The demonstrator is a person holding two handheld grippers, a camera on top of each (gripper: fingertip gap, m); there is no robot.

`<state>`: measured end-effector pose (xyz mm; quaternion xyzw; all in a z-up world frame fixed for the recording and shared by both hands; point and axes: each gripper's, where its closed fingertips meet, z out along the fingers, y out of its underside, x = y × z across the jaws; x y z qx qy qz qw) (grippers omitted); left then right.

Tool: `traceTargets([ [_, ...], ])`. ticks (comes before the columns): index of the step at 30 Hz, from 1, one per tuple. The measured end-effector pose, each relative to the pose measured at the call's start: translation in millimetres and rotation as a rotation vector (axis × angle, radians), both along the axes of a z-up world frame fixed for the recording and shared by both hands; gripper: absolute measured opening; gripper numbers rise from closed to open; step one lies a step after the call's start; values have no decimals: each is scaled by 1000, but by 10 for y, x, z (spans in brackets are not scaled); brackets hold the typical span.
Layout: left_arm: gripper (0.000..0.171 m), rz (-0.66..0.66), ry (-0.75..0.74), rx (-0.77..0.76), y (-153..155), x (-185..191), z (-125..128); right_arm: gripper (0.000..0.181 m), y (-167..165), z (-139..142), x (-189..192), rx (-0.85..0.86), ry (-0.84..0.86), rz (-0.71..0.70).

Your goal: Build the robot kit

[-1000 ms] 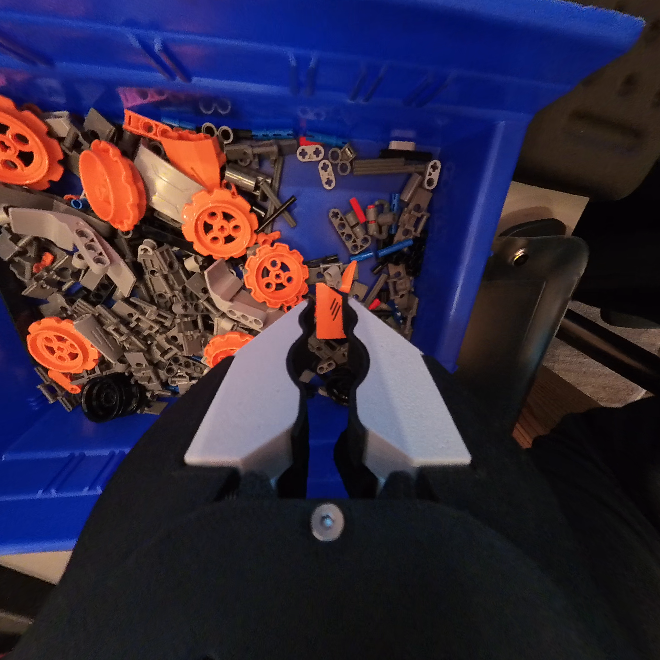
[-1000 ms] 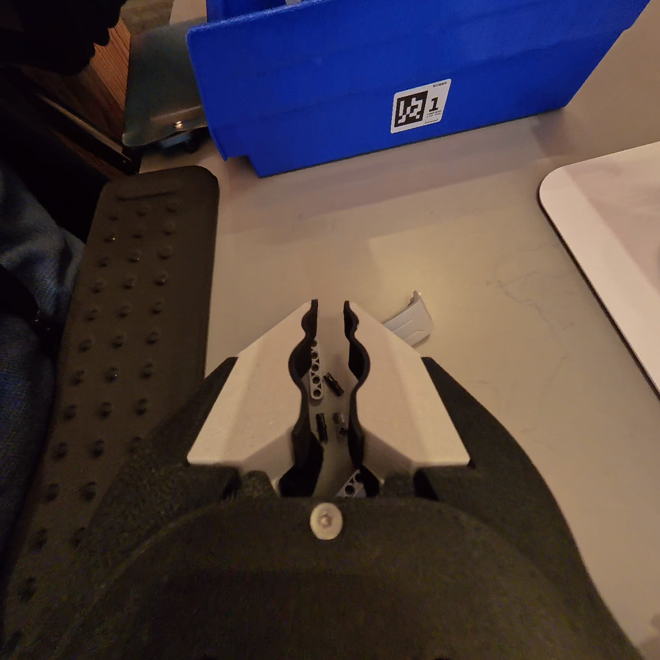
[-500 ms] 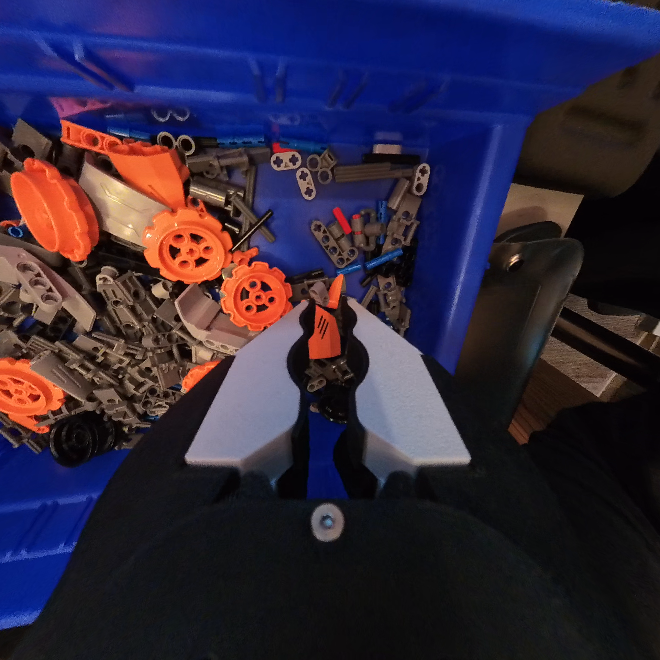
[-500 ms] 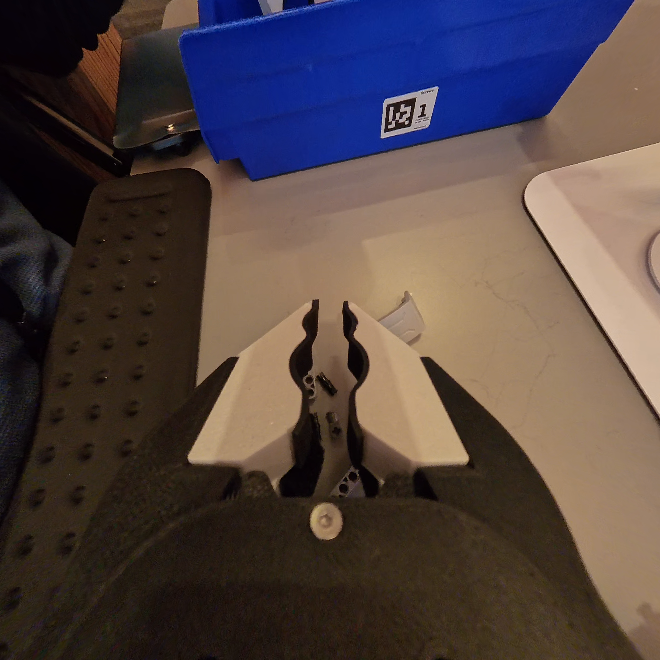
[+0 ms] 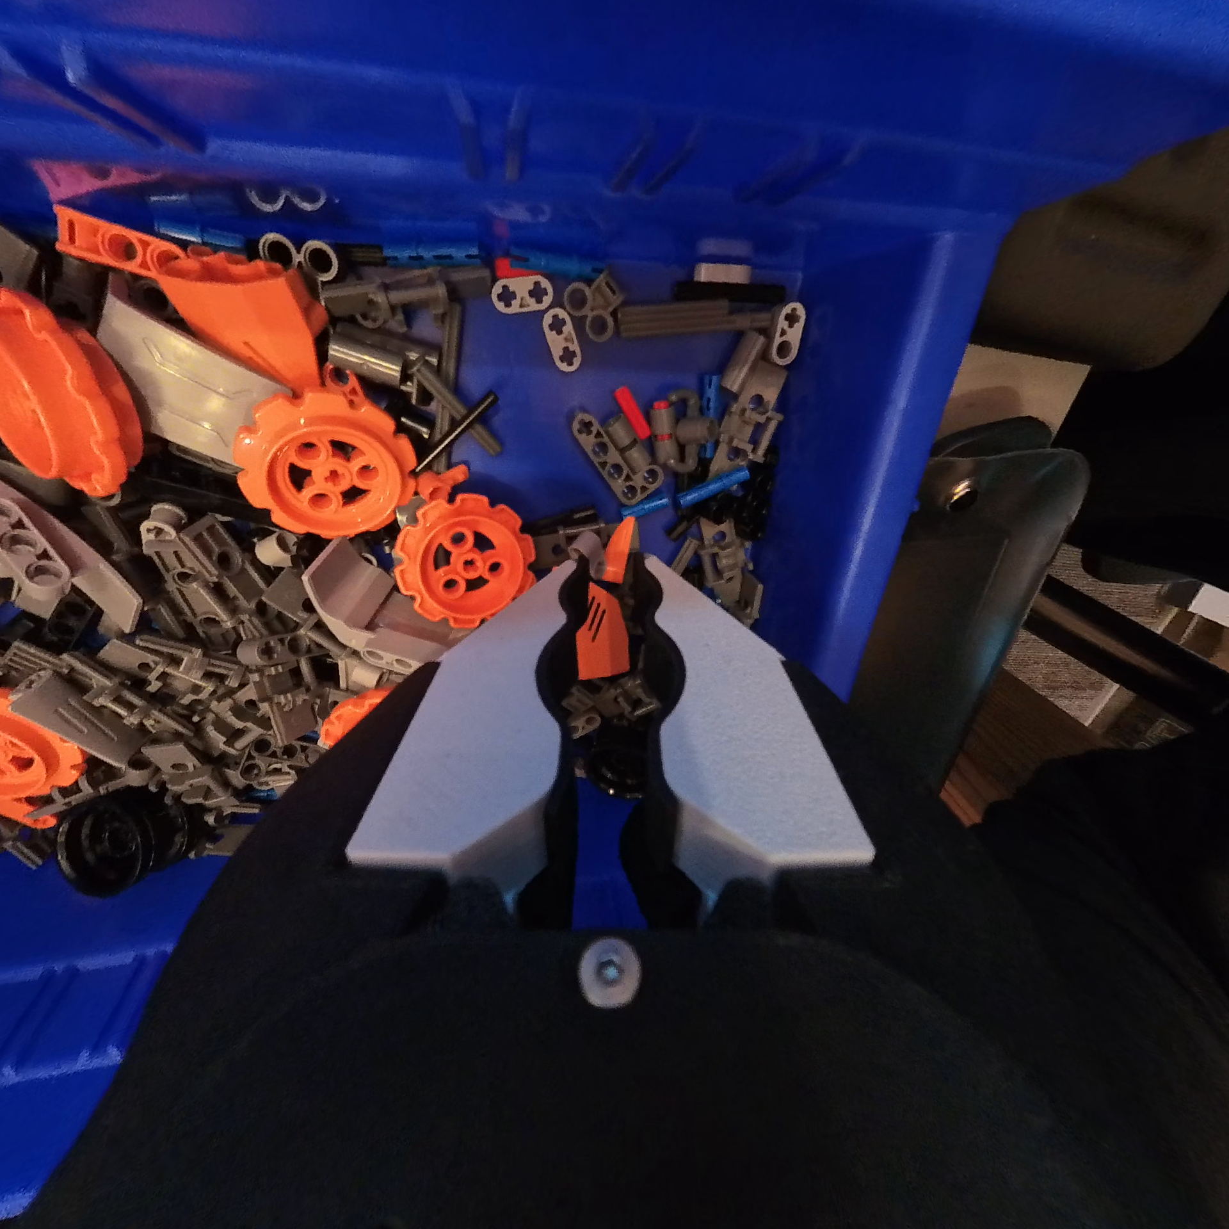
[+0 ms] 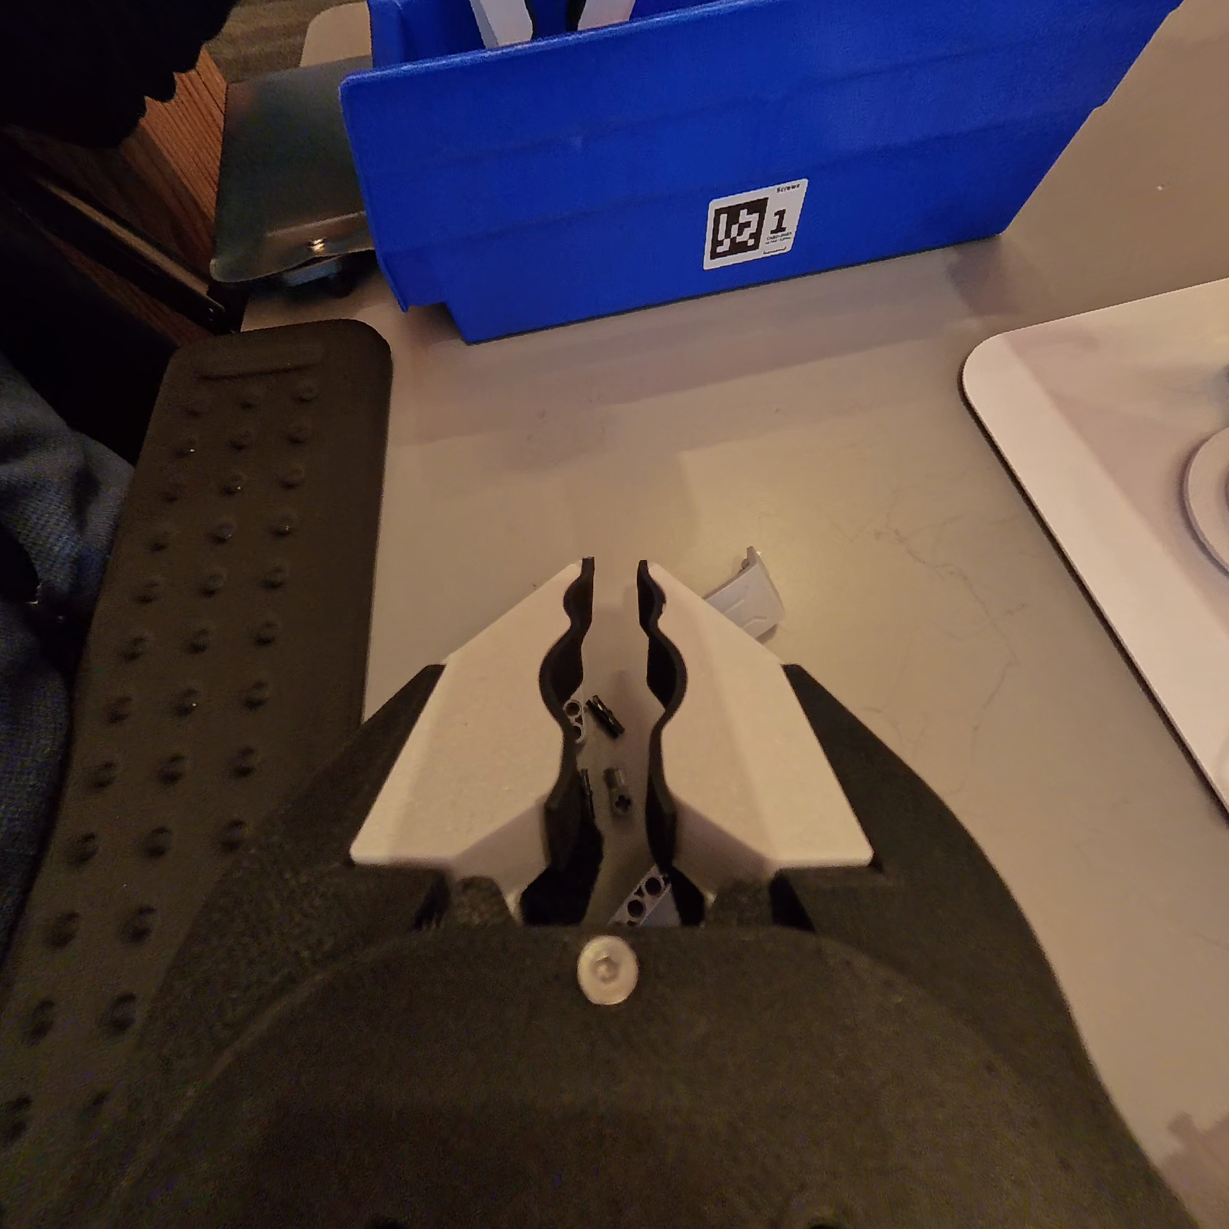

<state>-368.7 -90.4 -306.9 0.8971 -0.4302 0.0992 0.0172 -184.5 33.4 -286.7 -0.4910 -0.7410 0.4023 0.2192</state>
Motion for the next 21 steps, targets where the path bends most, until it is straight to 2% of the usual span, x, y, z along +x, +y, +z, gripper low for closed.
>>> traceTargets([
  [13, 10, 13, 4, 12, 15, -32, 32, 10, 26, 12, 5, -1, 10, -9],
  [21, 9, 68, 21, 35, 27, -193, 113, 10, 33, 32, 7, -4, 19, -12],
])
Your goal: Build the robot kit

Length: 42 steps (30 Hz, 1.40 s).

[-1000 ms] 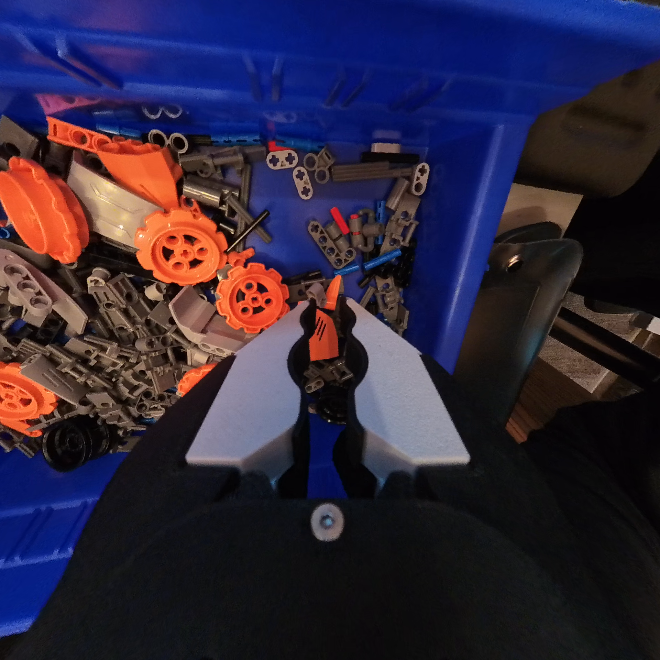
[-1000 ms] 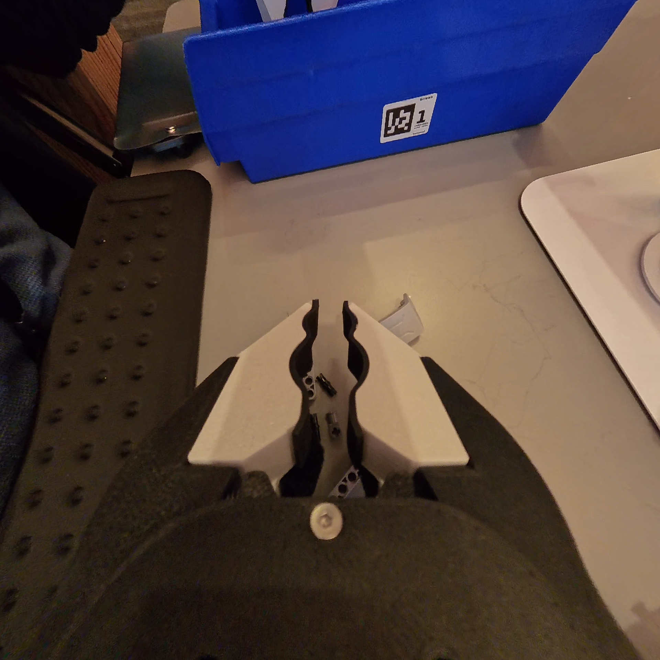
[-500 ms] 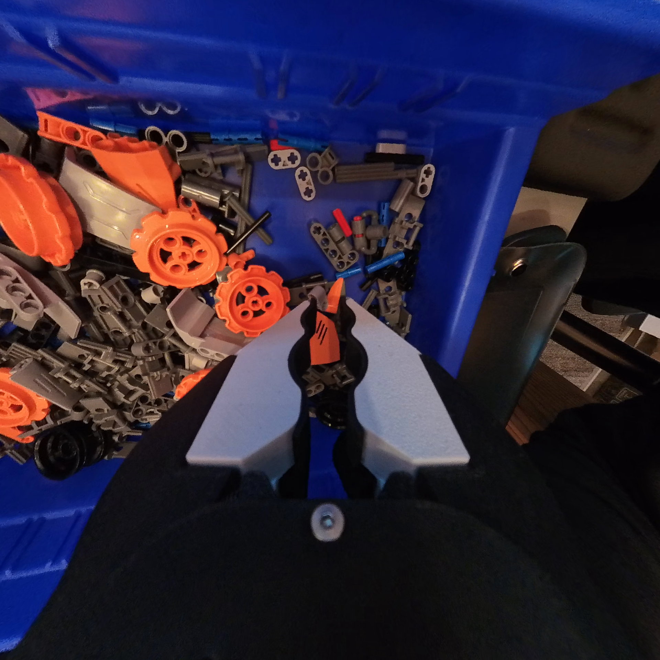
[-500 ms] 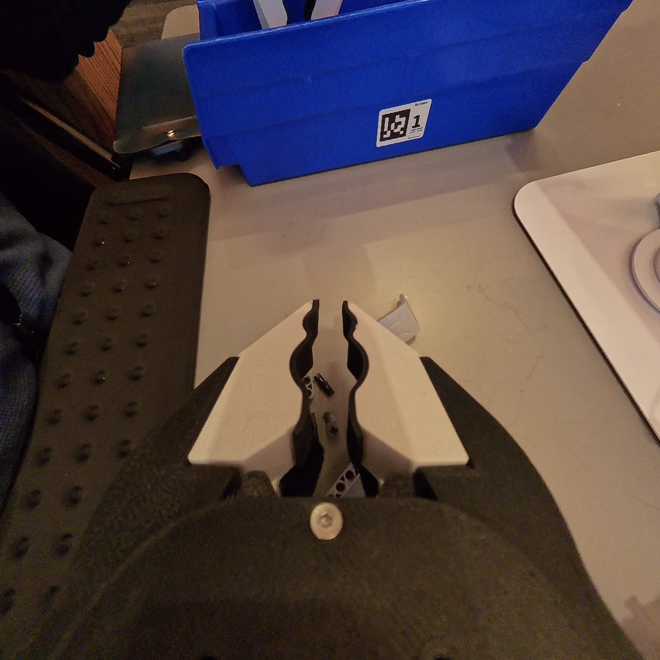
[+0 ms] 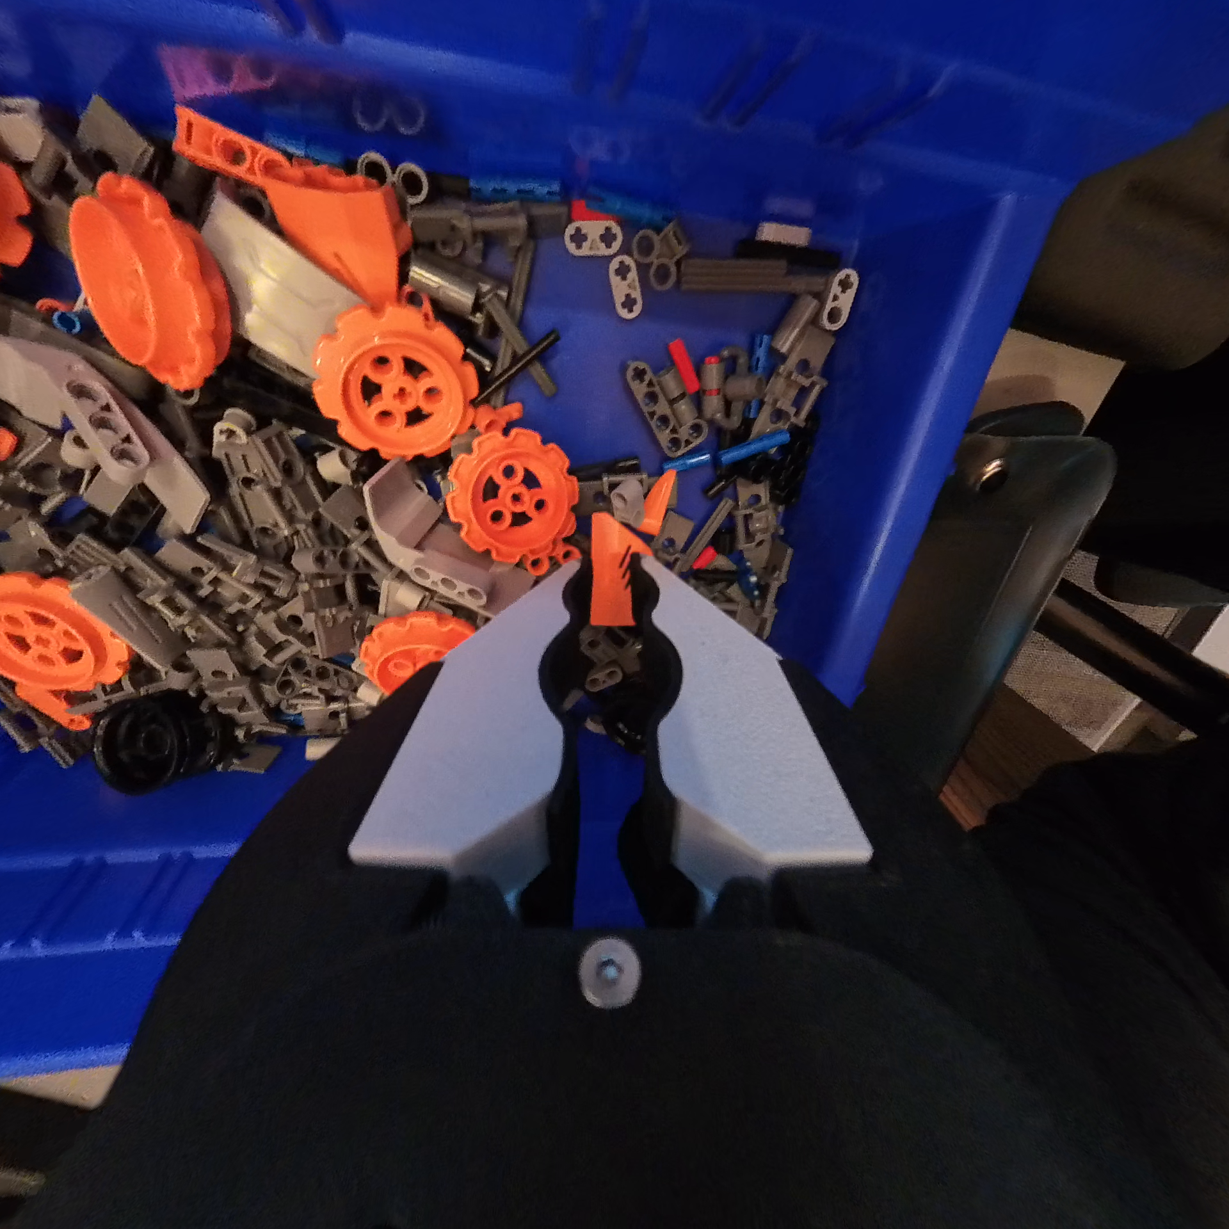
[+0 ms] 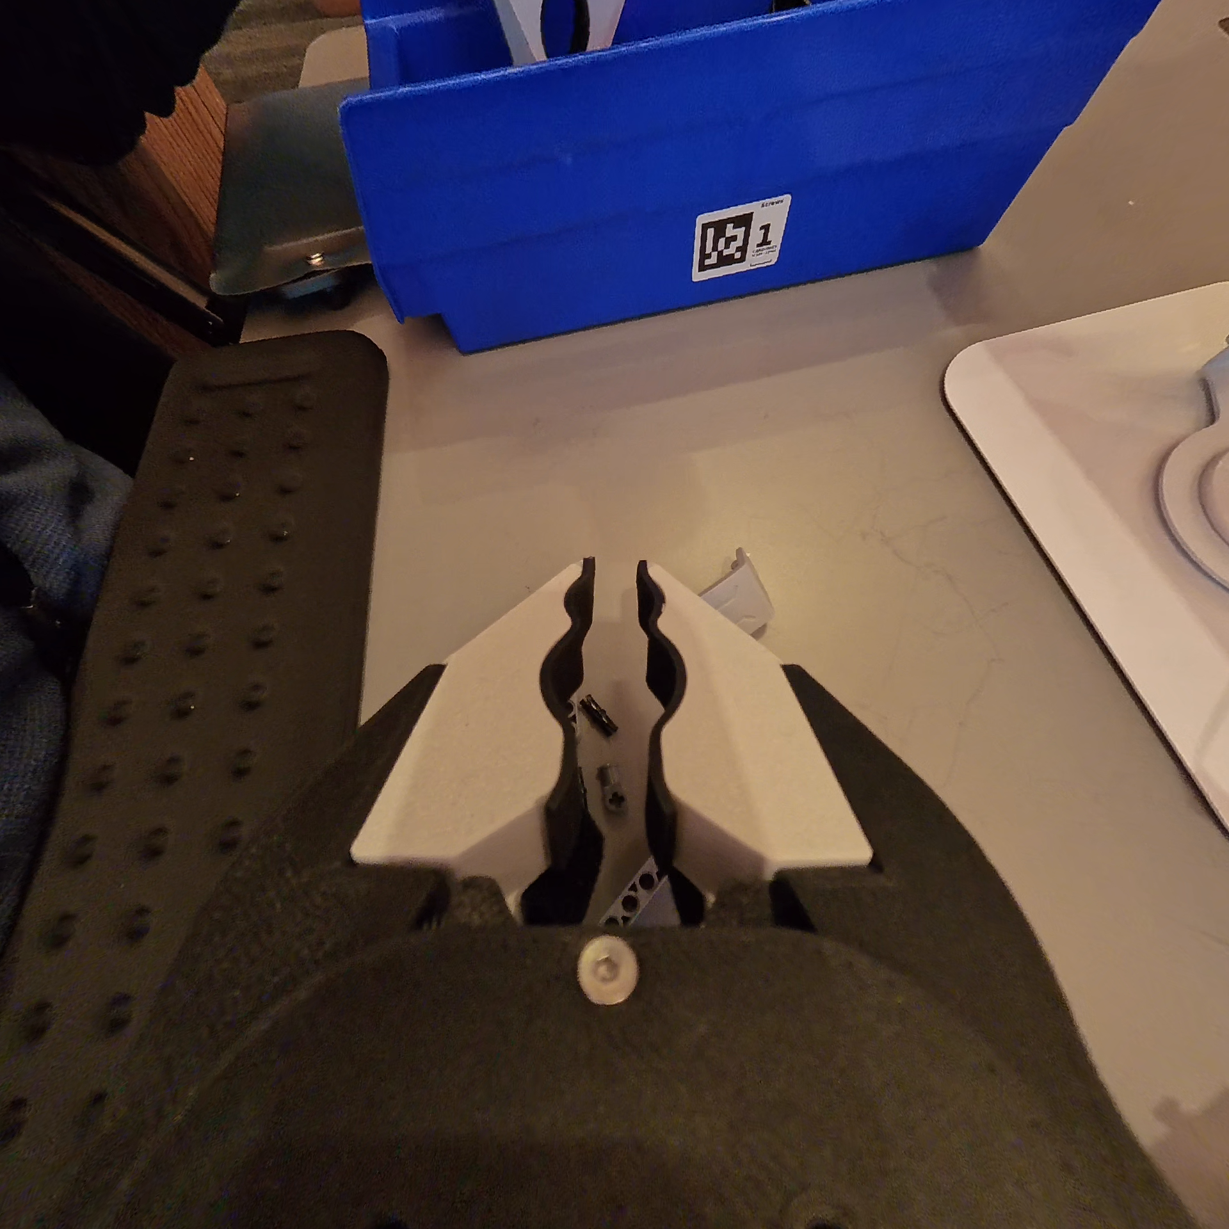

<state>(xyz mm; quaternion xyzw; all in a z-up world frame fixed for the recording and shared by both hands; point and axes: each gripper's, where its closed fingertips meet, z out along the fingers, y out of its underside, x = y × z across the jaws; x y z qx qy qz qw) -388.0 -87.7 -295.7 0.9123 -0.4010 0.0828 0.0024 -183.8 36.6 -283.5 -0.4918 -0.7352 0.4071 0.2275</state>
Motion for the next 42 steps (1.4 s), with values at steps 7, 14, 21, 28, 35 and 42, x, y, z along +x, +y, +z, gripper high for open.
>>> traceTargets([
  [7, 10, -7, -1, -63, -88, -9, -96, 10, 38, -21, -3, -12, -4, -12],
  [14, 14, -14, 34, -127, -164, -14, -194, 10, 48, -43, -4, -19, -11, -14],
  [21, 19, -8, 51, -133, -212, -25, -142, 10, 59, -49, -3, -33, -12, -17],
  [28, 10, -33, 53, -135, -210, 10, -188, 10, 72, -75, -4, -41, -20, -21],
  [35, 0, -53, 74, -93, -128, -19, -240, 9, 82, -83, -5, -51, -22, -24],
  [42, 0, -9, 147, 16, 102, -190, -231, 9, 96, -105, -10, -52, -29, -29],
])
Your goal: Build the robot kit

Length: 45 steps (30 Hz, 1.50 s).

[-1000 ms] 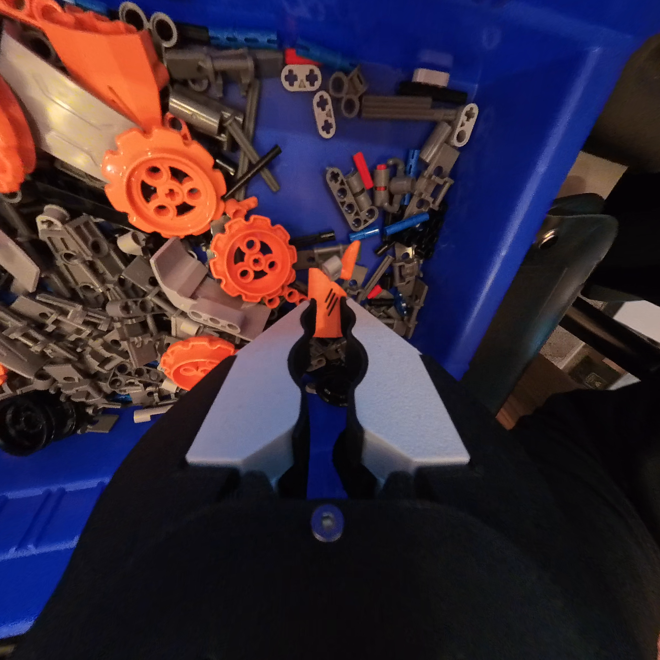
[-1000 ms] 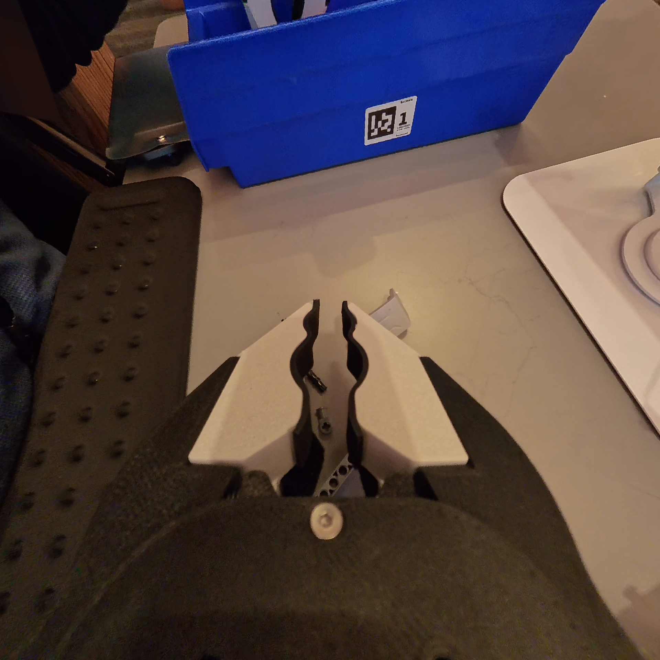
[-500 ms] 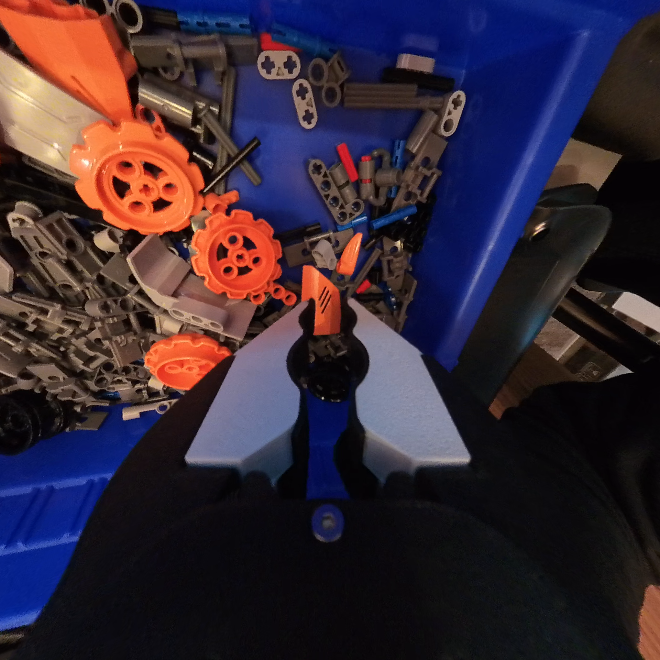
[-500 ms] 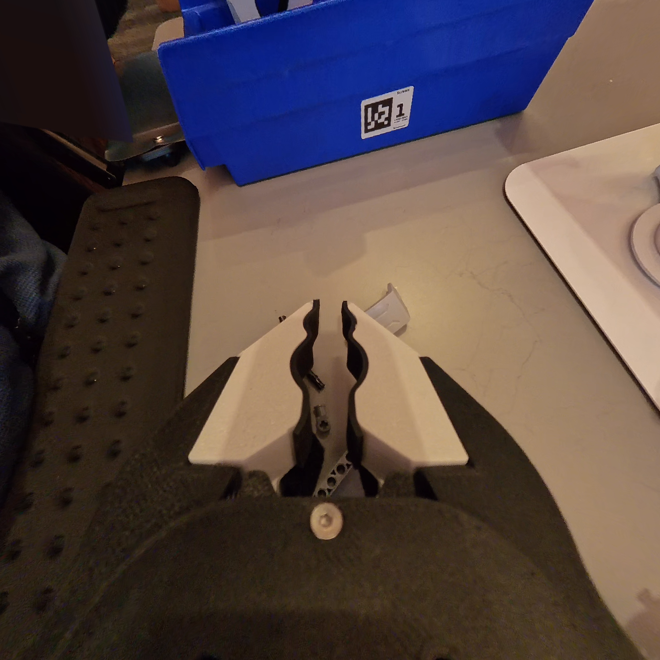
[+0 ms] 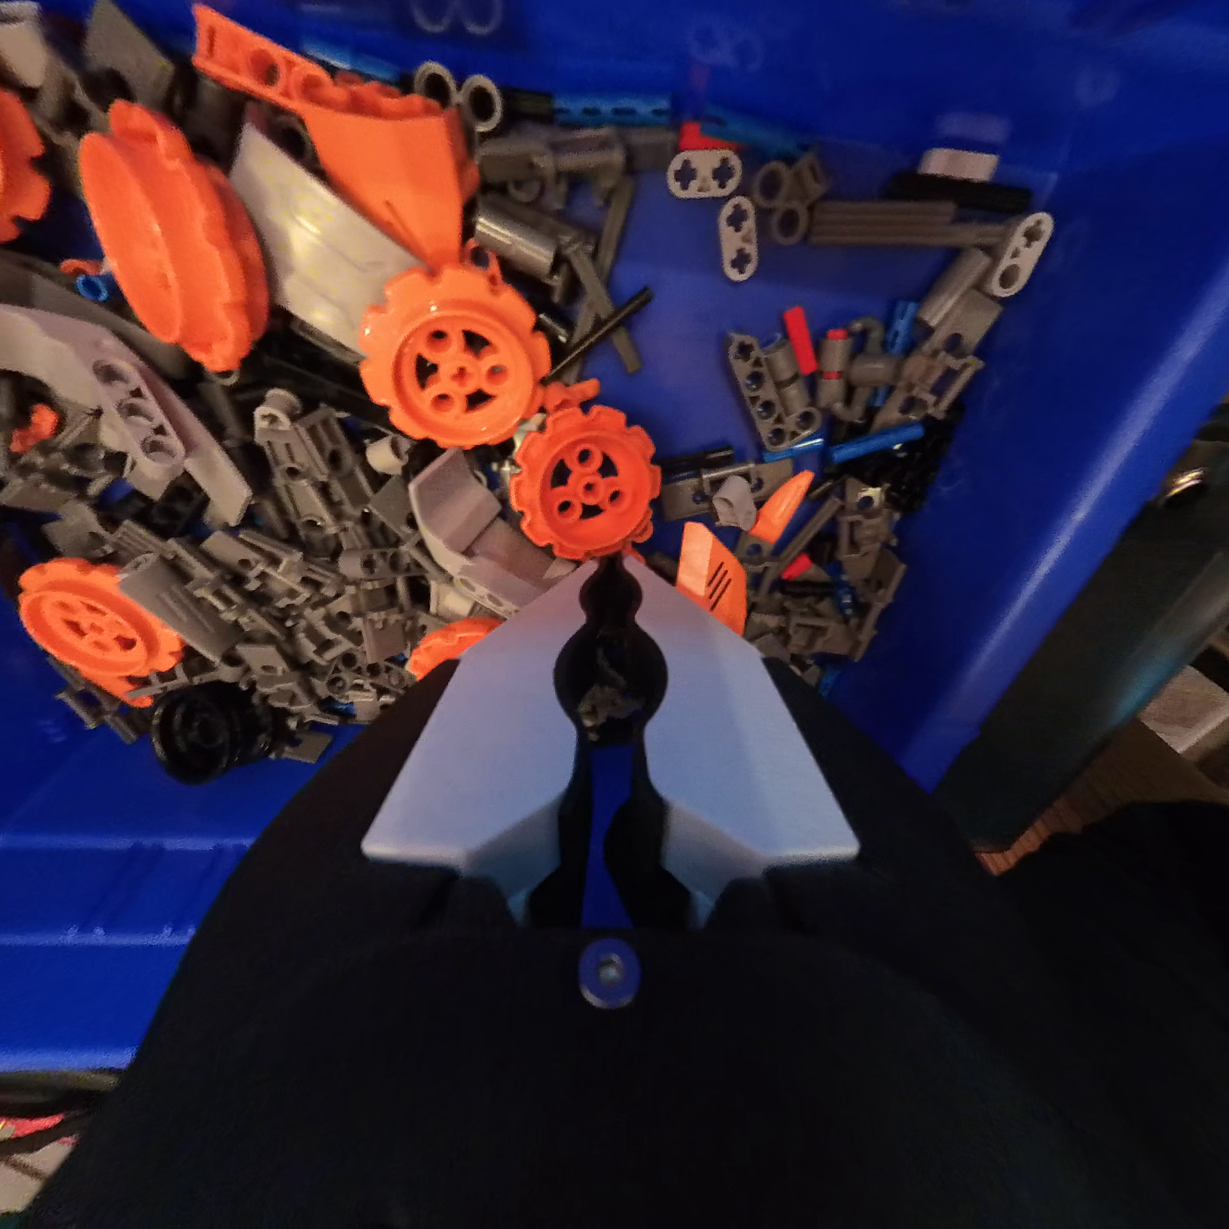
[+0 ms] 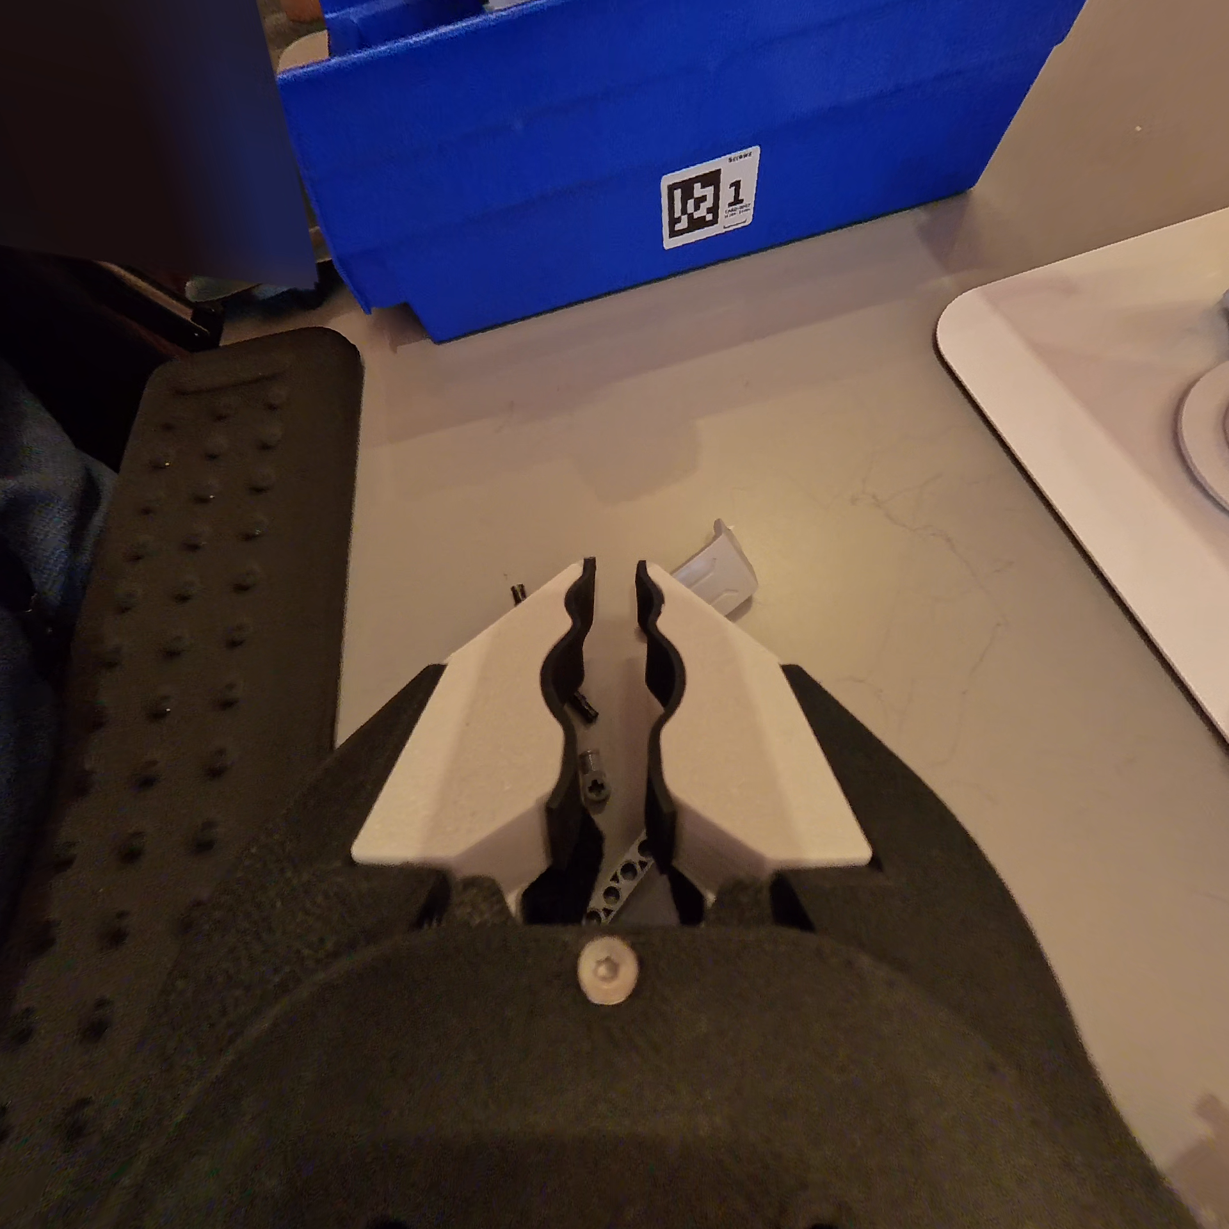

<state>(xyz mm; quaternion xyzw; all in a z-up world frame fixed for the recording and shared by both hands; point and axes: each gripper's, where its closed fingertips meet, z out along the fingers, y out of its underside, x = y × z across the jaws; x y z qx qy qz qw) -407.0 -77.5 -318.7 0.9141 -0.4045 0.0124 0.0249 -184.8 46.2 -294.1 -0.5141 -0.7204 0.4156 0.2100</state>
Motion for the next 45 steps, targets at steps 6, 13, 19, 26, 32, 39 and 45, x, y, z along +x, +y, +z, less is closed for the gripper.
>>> traceTargets([
  [6, 14, 5, -127, -74, -225, 145, 122, 9, 13, -11, -1, -2, -4, -4],
  [13, 25, 22, -85, -174, -396, 74, 34, 10, 6, -19, 2, -4, -8, 0],
  [19, 7, 0, -38, -165, -327, 70, -59, 10, 3, -9, 5, -2, -5, 1],
  [26, 7, -20, -25, -29, -69, 51, -6, 10, 7, -8, 5, -2, -4, 0],
  [32, 7, -19, -8, 50, 116, 10, 38, 10, 17, 0, 3, -6, 0, -5],
  [39, 7, 14, 16, 124, 299, -61, 71, 10, 20, -8, 4, -6, -3, -6],
  [45, 7, 31, 18, 220, 459, -101, 163, 10, 20, -4, 5, -6, -2, -6],
])
